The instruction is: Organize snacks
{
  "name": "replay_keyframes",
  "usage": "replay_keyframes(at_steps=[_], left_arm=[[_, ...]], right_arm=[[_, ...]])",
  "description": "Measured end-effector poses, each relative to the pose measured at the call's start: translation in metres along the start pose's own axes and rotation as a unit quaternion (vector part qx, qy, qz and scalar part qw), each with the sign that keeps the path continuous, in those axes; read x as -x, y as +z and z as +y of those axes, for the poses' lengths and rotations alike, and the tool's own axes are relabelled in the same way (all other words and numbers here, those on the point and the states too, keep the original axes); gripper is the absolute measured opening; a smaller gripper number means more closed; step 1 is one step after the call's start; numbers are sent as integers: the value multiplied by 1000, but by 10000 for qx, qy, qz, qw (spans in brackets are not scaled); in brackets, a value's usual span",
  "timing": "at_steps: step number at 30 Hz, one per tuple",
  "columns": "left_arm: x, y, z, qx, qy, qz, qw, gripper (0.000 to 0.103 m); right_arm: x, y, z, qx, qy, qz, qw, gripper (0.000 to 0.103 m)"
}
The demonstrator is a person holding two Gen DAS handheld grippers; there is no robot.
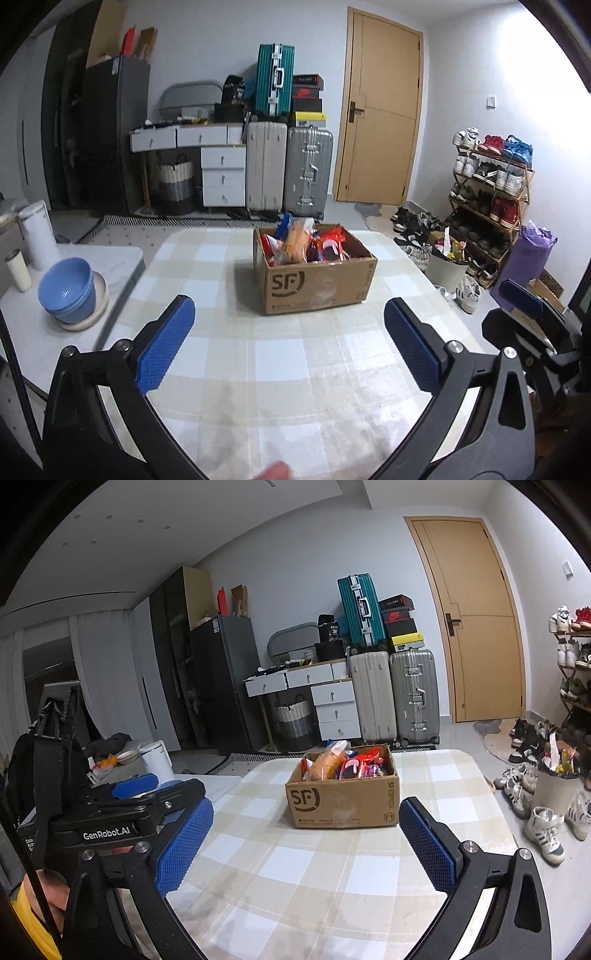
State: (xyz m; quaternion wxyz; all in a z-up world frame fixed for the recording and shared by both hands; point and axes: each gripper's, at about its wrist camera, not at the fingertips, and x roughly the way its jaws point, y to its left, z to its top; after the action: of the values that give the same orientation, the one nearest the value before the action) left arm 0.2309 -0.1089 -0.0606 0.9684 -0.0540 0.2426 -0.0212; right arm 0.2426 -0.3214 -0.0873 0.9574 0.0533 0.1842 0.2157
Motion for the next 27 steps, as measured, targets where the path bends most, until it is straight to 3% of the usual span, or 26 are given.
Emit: replay_keyframes(at_steps=[27], left_arm=[[-12, -7, -4, -211, 6, 71, 9998, 102]], right_arm=[[-9, -10, -3, -122, 77, 213, 9997, 102]])
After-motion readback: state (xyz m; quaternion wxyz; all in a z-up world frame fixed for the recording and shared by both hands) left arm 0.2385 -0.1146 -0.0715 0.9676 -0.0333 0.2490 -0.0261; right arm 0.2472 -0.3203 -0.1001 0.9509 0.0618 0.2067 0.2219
